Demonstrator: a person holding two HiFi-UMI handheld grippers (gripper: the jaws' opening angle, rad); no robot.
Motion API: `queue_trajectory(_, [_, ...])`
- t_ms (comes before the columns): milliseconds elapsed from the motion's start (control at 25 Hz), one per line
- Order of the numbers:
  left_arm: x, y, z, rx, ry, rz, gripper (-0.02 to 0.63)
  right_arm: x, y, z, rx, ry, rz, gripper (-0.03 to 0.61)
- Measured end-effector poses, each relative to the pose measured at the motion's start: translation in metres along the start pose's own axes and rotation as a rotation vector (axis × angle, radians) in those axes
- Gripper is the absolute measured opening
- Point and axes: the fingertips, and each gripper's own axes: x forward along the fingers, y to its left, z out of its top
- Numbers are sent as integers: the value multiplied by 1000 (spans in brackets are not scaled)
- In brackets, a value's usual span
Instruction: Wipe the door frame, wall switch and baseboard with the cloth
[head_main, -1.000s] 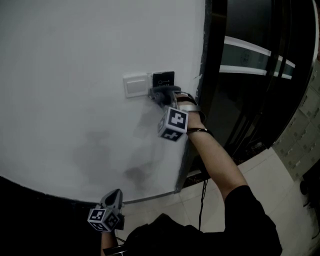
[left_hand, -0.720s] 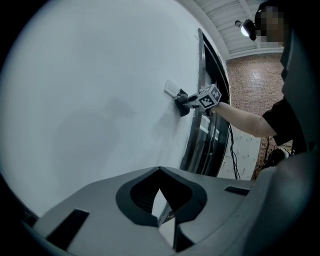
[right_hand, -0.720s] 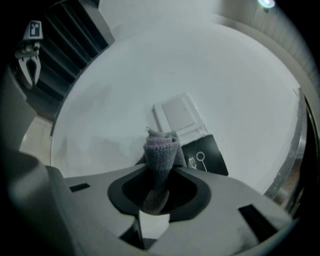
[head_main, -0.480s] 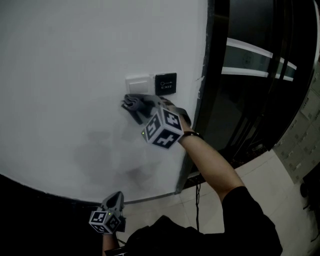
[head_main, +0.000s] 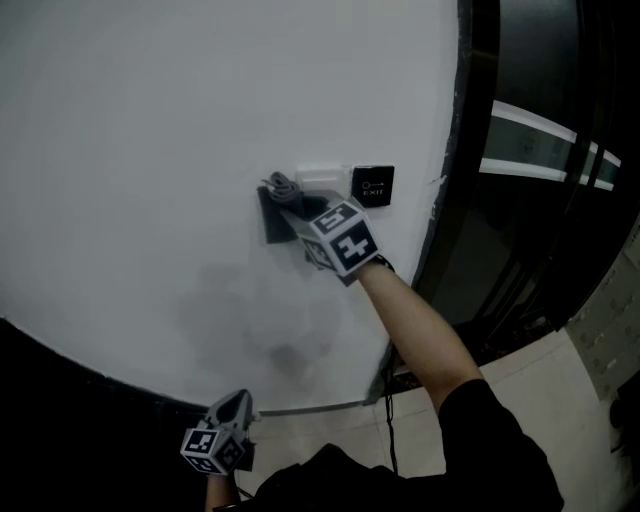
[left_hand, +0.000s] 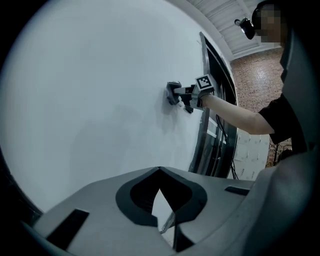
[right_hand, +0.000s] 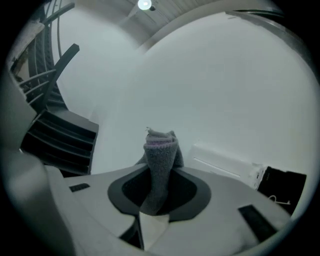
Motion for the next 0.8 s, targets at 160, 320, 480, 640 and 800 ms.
queue_trajectory(160, [4, -3, -1, 15, 10, -26, 2, -8, -7, 1, 32, -22, -7, 91])
queue_trajectory(320, [11, -11, -3, 16, 30, -66, 2, -23, -20, 2, 83, -36, -10, 91])
queue_trajectory(480, [14, -16, -6, 22, 45, -90, 2, -38, -32, 3, 97, -40, -35, 91])
queue_trajectory(640, [22, -19, -6, 25, 47, -112, 2, -50, -53, -5, 154, -44, -60, 91])
queue_trajectory(800, [33, -25, -7, 30, 53, -128, 2, -61, -77, -18, 200, -37, -90, 91])
